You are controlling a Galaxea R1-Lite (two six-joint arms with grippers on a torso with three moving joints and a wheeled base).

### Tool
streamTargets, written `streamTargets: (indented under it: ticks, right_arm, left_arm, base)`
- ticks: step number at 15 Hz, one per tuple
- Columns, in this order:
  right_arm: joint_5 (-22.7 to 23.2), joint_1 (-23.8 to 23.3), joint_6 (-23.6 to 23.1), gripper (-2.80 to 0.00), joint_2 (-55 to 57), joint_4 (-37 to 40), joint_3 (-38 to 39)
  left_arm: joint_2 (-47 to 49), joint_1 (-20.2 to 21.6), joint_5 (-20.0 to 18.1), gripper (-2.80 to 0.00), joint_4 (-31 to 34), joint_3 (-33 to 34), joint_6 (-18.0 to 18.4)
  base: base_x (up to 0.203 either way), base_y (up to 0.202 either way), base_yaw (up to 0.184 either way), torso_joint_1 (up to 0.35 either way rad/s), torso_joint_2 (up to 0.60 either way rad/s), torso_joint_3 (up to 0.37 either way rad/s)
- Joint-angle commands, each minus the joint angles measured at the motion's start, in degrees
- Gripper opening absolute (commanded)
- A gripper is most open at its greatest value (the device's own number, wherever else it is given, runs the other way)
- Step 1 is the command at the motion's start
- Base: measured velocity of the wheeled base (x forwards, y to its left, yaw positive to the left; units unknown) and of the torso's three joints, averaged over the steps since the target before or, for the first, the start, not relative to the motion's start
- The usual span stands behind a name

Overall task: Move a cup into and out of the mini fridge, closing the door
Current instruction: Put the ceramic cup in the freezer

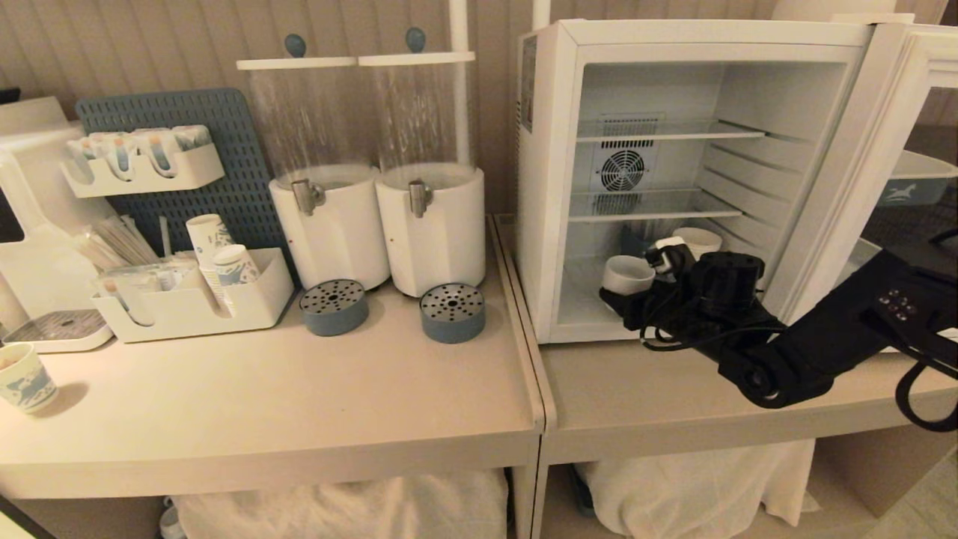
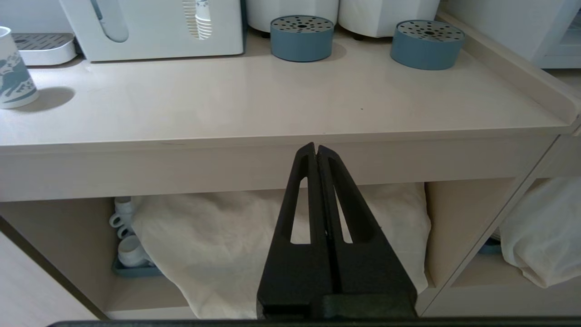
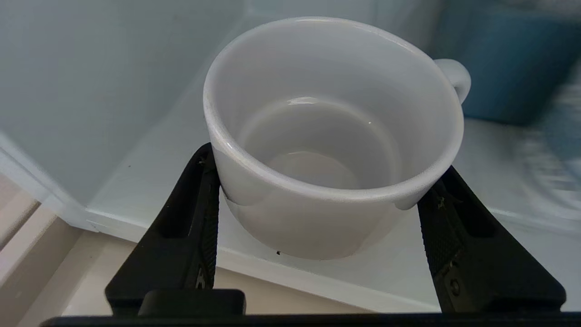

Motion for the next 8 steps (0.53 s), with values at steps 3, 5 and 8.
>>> streamTargets:
  ticks: [3,5,8]
  right_arm:
    - [-1.42,0.63,-0.16,-2.80,4.36,0.09,-4.11]
    - [-1.83,1.15,-0.32,-2.80,5.66,0.21,-5.41]
    - [-2.16,1.70,-0.39,-2.80,7.14,0.65,-6.86]
  left_arm:
    - [-0.02,0.02,0.02,-2.80,-0.06,0.00,-0.12]
    - [-0.02,0.02,0.02,-2.80,-0.02,0.06,-0.12]
    - [-0.02,0.02,0.02,-2.80,-0.06,0.00,-0.12]
  base:
    - [0.000,0.000,0.000,0.000,0.00,0.000]
    - [0.000,0.000,0.000,0.000,0.00,0.000]
    - [0.000,0.000,0.000,0.000,0.00,0.000]
